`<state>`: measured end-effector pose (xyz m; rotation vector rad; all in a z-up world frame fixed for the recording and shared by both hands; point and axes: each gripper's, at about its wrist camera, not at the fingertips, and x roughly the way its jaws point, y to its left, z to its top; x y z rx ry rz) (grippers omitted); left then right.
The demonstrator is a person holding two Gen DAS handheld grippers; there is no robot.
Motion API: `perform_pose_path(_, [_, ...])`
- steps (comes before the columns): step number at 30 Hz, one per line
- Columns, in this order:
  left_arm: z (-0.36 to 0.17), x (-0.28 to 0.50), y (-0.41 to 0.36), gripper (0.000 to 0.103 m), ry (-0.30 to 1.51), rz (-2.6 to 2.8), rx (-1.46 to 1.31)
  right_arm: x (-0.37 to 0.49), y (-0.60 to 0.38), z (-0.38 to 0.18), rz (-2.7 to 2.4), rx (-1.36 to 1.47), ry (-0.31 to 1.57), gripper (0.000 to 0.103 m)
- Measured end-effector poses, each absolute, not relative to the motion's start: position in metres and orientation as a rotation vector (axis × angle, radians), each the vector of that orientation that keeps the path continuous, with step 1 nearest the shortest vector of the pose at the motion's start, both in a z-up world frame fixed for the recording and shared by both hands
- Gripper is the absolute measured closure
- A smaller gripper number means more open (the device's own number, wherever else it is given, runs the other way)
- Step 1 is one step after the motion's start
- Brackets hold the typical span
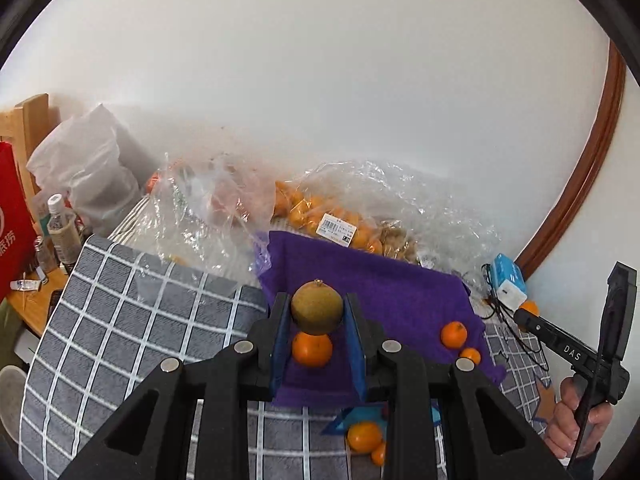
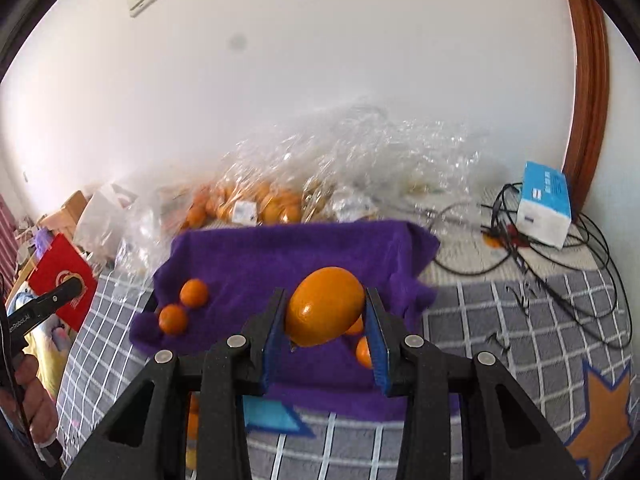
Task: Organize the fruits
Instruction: 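Carry the held orange and yellow-green fruit up over the purple towel, then lower both fruits onto the purple towel and open both tools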
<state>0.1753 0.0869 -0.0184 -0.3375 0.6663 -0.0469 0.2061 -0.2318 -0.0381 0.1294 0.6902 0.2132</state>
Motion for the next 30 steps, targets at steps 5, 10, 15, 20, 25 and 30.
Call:
perform_pose_path(5, [-0.029, 0.207, 0.090, 0.078, 0.690, -0.061, -0.351, 0.243, -0.232, -0.048, 0.203, 0.125, 0.716, 0.065])
perform_pose_path(10, [-0.041, 0.235, 0.089, 0.078, 0.715, -0.058, -0.354, 0.285, -0.231, -0.075, 0.207, 0.144, 0.786, 0.065])
perform_pose_path(15, [-0.059, 0.259, 0.084, 0.078, 0.767, -0.070, -0.359, 0.315, -0.225, -0.105, 0.212, 0.141, 0.871, 0.065])
perform_pose_path(20, [-0.074, 0.277, 0.072, 0.078, 0.804, -0.062, -0.334, 0.330, -0.222, -0.127, 0.192, 0.124, 0.938, 0.065])
perform_pose_path(25, [-0.089, 0.292, 0.067, 0.078, 0.855, -0.051, -0.337, 0.336, -0.221, -0.136, 0.192, 0.128, 0.977, 0.065])
perform_pose_path(30, [-0.099, 0.303, 0.064, 0.078, 0.900, 0.014, -0.310, 0.338, -0.217, -0.138, 0.190, 0.109, 0.979, 0.065])
